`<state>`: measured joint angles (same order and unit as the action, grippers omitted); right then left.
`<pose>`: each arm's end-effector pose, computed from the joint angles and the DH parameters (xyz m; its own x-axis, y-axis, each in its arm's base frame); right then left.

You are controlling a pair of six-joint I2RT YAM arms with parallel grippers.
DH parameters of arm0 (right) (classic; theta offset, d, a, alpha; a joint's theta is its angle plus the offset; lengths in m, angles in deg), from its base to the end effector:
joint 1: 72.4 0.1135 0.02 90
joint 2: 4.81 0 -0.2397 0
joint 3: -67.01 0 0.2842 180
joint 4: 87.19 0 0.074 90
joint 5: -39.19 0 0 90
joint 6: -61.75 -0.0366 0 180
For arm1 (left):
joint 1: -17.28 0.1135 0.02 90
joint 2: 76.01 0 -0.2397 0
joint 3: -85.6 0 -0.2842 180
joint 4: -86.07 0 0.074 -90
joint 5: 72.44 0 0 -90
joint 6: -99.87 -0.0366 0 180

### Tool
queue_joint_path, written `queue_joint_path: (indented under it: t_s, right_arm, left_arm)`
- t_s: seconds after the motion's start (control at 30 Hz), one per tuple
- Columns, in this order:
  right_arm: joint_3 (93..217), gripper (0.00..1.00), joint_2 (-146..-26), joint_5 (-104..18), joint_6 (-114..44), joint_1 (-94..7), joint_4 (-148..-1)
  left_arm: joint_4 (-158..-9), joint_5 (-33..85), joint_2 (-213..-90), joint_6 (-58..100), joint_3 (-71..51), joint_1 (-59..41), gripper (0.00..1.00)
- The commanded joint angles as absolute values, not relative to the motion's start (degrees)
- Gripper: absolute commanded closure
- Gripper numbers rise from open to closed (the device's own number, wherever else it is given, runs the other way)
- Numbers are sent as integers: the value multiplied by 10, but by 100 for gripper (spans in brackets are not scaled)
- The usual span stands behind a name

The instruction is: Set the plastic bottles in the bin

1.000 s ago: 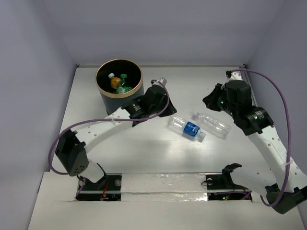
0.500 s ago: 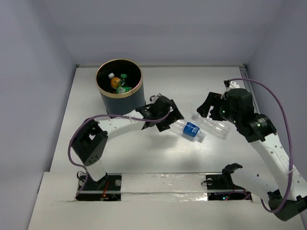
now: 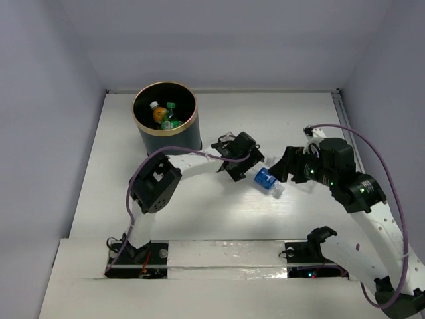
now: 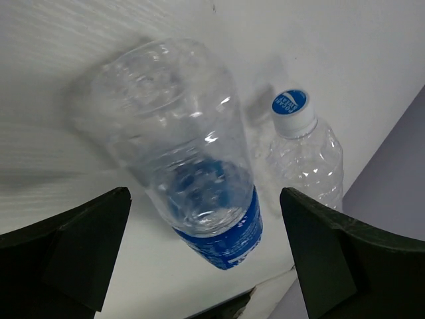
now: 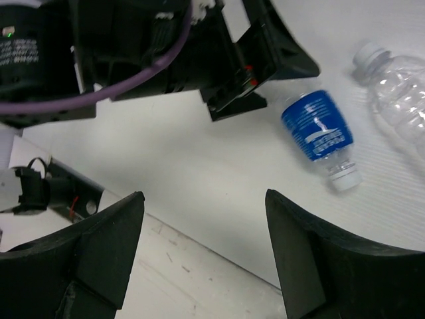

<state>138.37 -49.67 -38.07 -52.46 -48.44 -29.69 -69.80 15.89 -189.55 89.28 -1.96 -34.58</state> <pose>0.1781 0.0880 0.3529 -0.6625 0.1433 -0.7352 -0.3258 0.8287 0.4551 0.2842 -0.3602 0.1524 -0.8409 -0.5201 -0.1498 -0.2888 0.6653 -0.6885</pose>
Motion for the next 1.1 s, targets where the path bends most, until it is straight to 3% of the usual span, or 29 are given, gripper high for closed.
queue_joint_path:
  t_s: [0.0, 0.37, 0.53, 0.57, 0.6, 0.67, 0.7, 0.77, 0.93, 1.07]
  right_arm:
    - [1367, 21, -478, -315, -520, -478, -331]
    - [1364, 21, -451, -345, -522, -464, -320]
    - [1359, 20, -454, -384, -529, -464, -308]
    - [1352, 22, -455, -392, -530, -464, -311]
    - [1350, 23, -459, -395, -530, -464, -314]
    - [1355, 32, -478, -410, -532, -464, -311]
    - [1357, 36, -484, -416, -534, -464, -314]
    - [1367, 44, -502, -442, -535, -464, -314]
    - [1425, 43, -550, -535, -516, -477, -283]
    - [1469, 29, -618, -587, -484, -492, -244]
  left_arm:
    - [-649, 123, -1917, 914, 14, -353, 6]
    - [-606, 89, -1955, 877, 20, -353, 21]
    - [-597, 70, -1947, 843, 19, -353, 39]
    - [-599, 68, -1928, 836, 9, -353, 45]
    - [-605, 64, -1916, 829, 2, -353, 58]
    - [-609, 54, -1878, 799, -13, -358, 64]
    - [-612, 53, -1865, 789, -15, -358, 74]
    - [-614, 55, -1822, 750, -21, -366, 83]
    - [-602, 51, -1729, 693, -32, -385, 81]
    - [-600, 59, -1629, 643, -63, -385, 80]
